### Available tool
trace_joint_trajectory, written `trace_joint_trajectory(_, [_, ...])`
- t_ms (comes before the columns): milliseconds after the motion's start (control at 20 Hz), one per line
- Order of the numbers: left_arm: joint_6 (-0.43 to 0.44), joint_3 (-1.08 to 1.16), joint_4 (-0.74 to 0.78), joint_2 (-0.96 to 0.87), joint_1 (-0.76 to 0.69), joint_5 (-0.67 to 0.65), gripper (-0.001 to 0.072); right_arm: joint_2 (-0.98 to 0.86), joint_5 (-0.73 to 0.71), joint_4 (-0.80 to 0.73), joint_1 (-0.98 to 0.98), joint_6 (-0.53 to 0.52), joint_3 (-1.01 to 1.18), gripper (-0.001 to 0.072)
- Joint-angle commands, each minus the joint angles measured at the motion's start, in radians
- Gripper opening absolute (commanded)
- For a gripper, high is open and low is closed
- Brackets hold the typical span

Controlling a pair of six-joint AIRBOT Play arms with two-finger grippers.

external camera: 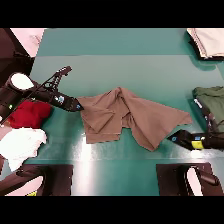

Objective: Fold the shirts.

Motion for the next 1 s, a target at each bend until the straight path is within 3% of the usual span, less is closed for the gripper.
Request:
trace_joint_trajectory(0, [0.002, -0.01, 0.004, -0.001, 0.0, 0.015, 0.0027, 0.039, -0.058, 0.129, 0.001, 0.008, -0.15, 0.0495])
trace_joint_trajectory(350, [0.001, -0.01, 0.006, -0.001, 0.0, 0.014, 0.0027, 0.061, -0.106, 0.143, 0.001, 0.008, -0.203, 0.0486])
trace_joint_trajectory(750, [0.0, -0.01, 0.006, -0.001, 0.0, 0.015, 0.0027, -0.224, -0.159, 0.207, 0.005, -0.131, -0.17, 0.0448])
trace_joint_trajectory(950, [-0.003, -0.01, 0.006, -0.001, 0.0, 0.014, 0.0027, -0.34, -0.285, 0.256, 0.195, -0.146, -0.157, 0.0426])
